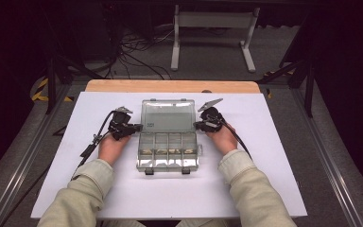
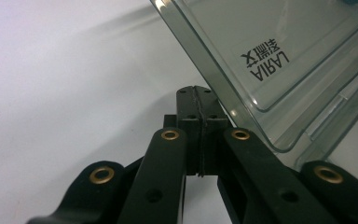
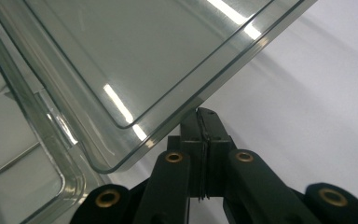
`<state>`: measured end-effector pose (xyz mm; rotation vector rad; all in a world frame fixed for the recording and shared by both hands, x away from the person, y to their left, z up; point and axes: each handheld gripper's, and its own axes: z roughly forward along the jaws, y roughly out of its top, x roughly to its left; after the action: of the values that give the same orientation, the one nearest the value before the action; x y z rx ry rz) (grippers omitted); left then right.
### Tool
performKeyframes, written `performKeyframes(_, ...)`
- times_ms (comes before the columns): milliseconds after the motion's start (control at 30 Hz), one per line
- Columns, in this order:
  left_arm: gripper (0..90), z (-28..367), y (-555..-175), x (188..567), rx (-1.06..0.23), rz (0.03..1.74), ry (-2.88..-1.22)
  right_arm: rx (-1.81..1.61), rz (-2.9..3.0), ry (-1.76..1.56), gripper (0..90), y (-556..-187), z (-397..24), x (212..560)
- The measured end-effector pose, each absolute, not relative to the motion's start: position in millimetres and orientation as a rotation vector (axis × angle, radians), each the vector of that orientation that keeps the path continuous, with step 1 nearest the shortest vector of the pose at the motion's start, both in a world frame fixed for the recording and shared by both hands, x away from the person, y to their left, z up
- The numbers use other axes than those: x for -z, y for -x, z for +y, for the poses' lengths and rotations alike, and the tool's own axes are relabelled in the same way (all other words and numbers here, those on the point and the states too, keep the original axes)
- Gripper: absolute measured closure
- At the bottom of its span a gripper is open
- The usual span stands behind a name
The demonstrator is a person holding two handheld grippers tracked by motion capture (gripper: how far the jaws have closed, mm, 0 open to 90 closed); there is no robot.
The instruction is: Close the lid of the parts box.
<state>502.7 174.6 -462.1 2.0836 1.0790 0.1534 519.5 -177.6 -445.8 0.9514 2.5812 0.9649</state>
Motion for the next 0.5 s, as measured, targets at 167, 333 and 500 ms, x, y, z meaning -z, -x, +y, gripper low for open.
performKeyframes(167, 89.9, 174.0, -503.2, 462.5, -0.154, 1.087, -2.074, -0.966, 2.573, -0.954, 89.9, -520.1, -176.5, 446.0)
performKeyframes(333, 89.9, 174.2, -503.4, 462.3, -0.151, 1.099, -2.062, -0.985, 2.553, -0.974, 88.5, -520.6, -176.2, 446.8)
performKeyframes(500, 90.0, 177.2, -502.9, 459.0, -0.156, 1.118, -2.026, -1.035, 2.521, -1.005, 89.9, -520.7, -178.1, 446.4)
